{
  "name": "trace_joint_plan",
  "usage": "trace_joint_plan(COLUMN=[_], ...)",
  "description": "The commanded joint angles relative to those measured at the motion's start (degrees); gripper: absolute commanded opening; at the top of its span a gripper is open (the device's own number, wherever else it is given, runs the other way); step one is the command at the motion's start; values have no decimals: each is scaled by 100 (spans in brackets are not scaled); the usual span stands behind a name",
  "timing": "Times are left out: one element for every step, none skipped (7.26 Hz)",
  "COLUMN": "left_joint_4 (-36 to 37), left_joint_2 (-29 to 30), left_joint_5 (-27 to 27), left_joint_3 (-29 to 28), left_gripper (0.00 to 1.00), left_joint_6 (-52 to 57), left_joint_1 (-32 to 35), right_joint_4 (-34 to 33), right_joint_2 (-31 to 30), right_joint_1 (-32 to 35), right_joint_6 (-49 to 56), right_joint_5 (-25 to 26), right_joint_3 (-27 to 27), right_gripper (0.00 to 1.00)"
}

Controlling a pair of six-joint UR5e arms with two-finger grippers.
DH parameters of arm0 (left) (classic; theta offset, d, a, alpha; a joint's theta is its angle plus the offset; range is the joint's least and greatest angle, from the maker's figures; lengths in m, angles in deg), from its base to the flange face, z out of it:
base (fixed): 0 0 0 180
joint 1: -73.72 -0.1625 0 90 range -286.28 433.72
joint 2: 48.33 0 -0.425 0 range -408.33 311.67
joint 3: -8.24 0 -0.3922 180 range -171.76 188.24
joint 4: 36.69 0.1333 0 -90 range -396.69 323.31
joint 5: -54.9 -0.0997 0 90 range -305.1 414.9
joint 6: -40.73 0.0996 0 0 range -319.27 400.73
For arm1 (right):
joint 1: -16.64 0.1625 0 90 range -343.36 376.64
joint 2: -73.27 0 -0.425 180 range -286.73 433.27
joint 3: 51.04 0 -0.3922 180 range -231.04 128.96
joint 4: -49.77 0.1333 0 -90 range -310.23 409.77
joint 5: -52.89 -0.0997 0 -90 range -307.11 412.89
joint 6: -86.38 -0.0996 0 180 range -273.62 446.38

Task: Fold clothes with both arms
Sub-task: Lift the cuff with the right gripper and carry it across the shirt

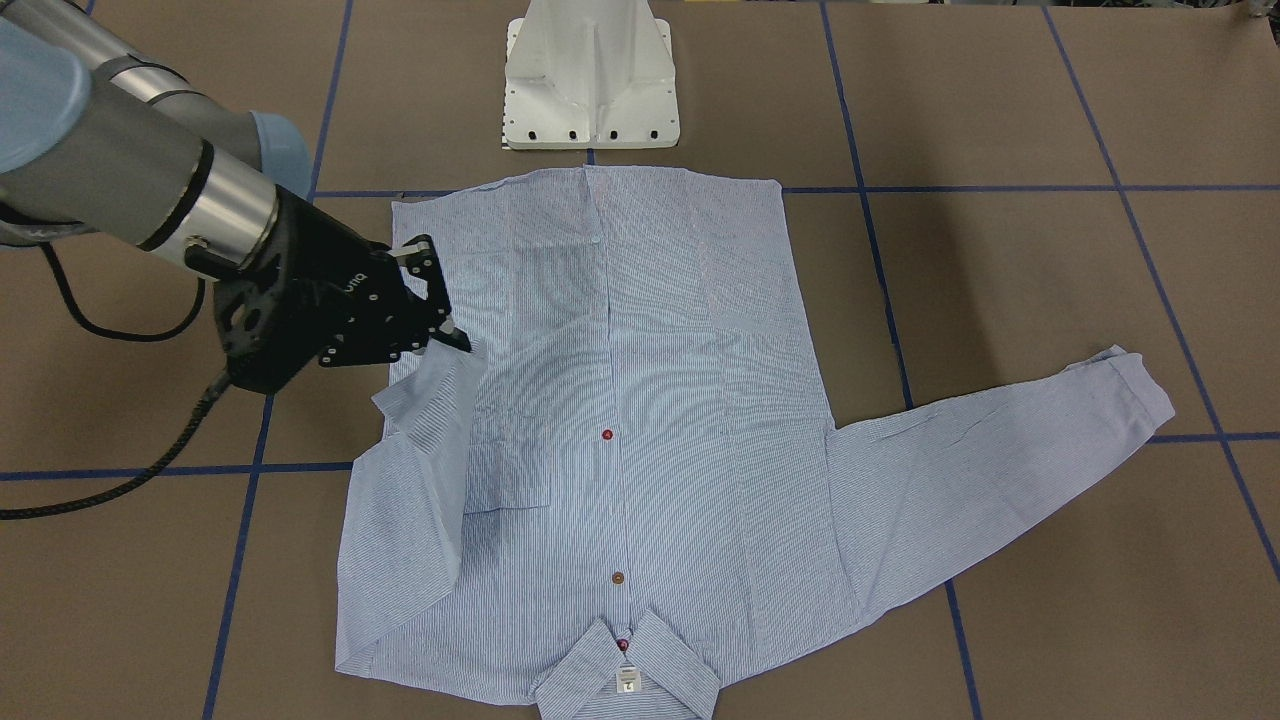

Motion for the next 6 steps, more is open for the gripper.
trace_joint_plan(left_joint_4=[1, 1, 1, 1, 1, 1], left_joint_2=[0, 0, 0, 0, 0, 0], left_joint_5=[0, 0, 0, 0, 0, 0], left_joint_3=[-12, -3, -3, -3, -3, 6], left_gripper=[100, 100, 100, 100, 100, 100], left_joint_6=[-4, -4, -4, -4, -4, -4], left_joint_1=[0, 0, 0, 0, -9, 0], right_joint_4=[6, -46, -220, -231, -231, -231], right_joint_2=[397, 528, 668, 739, 801, 949], right_joint_1=[-334, -422, -545, -685, -783, -888], right_joint_6=[-172, -155, -155, -155, -155, -146], right_joint_5=[539, 707, 934, 1163, 1244, 1253], right_joint_3=[331, 497, 595, 674, 788, 1033], right_gripper=[0, 0, 0, 0, 0, 0])
